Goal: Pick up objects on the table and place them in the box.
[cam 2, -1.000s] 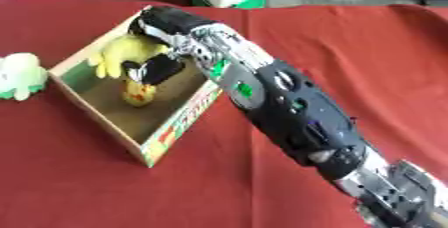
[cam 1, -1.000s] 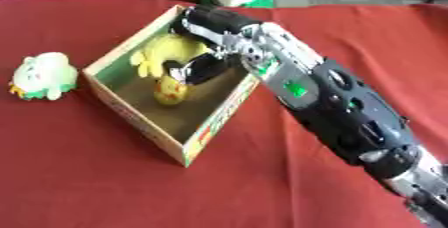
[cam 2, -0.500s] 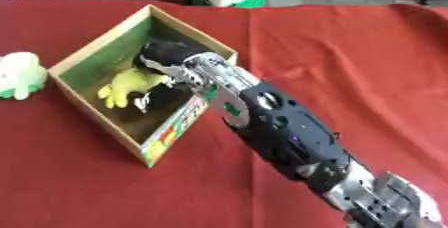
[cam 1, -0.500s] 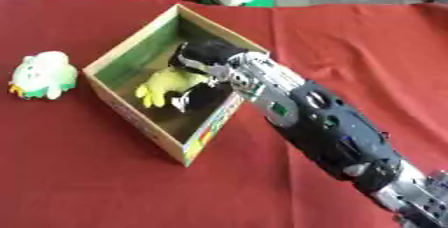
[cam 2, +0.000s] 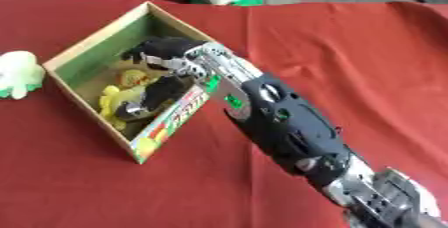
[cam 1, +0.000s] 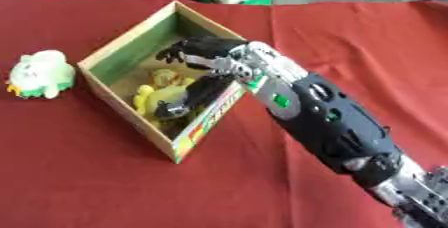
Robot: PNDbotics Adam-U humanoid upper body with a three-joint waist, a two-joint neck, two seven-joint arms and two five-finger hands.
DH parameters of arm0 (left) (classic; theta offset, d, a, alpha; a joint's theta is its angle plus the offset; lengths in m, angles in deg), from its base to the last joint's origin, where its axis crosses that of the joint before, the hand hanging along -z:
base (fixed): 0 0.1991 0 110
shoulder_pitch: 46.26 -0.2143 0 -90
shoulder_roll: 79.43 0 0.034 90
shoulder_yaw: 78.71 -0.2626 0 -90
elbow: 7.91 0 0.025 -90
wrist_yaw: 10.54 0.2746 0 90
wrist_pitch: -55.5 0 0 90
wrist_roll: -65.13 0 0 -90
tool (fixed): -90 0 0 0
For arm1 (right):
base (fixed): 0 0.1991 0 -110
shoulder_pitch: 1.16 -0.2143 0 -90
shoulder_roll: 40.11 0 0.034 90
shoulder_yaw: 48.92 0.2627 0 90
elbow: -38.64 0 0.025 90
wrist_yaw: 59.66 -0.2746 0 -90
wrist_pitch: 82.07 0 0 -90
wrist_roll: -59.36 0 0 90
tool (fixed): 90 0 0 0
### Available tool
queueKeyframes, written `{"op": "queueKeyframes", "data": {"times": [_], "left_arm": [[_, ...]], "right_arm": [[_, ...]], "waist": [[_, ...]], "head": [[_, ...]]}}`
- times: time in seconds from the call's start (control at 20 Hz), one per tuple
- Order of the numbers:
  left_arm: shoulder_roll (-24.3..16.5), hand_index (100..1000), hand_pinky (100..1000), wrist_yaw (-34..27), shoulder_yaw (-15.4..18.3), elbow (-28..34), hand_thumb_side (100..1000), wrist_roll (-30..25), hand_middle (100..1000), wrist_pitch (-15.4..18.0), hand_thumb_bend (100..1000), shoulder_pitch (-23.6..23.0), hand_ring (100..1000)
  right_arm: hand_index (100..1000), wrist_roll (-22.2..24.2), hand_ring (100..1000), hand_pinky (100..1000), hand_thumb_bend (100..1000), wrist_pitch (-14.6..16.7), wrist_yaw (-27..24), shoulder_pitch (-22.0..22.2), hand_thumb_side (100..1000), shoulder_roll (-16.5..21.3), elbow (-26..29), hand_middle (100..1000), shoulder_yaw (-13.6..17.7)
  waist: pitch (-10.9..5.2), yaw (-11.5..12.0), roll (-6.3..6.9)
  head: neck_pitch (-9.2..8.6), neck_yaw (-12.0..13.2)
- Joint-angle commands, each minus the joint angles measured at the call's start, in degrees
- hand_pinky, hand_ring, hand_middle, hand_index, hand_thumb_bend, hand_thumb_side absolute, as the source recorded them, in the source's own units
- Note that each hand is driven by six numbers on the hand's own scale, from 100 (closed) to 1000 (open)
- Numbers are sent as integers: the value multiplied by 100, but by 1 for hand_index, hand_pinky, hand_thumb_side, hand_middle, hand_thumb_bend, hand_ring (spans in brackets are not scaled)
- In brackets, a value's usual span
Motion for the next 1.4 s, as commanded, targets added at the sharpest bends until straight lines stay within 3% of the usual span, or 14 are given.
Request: {"op": "queueKeyframes", "data": {"times": [0.05,0.55,0.65,0.8,1.0,1.1,1.3,1.4], "left_arm": [[-70,756,557,4,22,96,817,1,606,-9,100,35,621],[-76,755,557,15,31,96,815,11,607,-17,100,-4,621],[-87,754,556,25,37,96,813,16,607,-23,100,-7,621],[-153,753,555,55,56,96,805,53,607,-80,100,-14,621],[-438,756,556,209,93,96,775,133,610,-158,100,79,622],[-657,760,555,360,115,96,747,177,612,-221,100,154,621],[-1168,770,555,800,139,96,702,271,623,-456,100,284,620],[-1447,779,558,1108,145,96,669,274,630,-638,100,325,621]], "right_arm": [[1000,31,870,839,626,-144,-292,-197,766,250,384,854,256],[1000,-137,854,845,647,-587,-1080,-186,829,819,1428,839,788],[1000,-243,848,846,620,-680,-1244,-124,876,936,1690,834,943],[989,-481,838,841,495,-774,-1503,29,945,1193,2116,823,1179],[977,-1186,825,832,351,-1256,-2256,520,963,1731,3294,806,1488],[968,-1680,820,832,237,-1353,-2689,747,959,1940,3533,800,1632],[951,-2788,816,838,100,-1092,-3620,1242,957,2207,3605,791,1873],[939,-3259,815,843,100,-896,-4035,1516,958,2282,3608,788,1983]], "waist": [[-132,-6,40],[-148,-84,101],[-150,-111,116],[-158,-168,139],[-187,-261,156],[-216,-317,167],[-299,-454,178],[-346,-525,182]], "head": [[43,9],[50,126],[49,181],[60,323],[129,548],[183,653],[322,722],[381,700]]}}
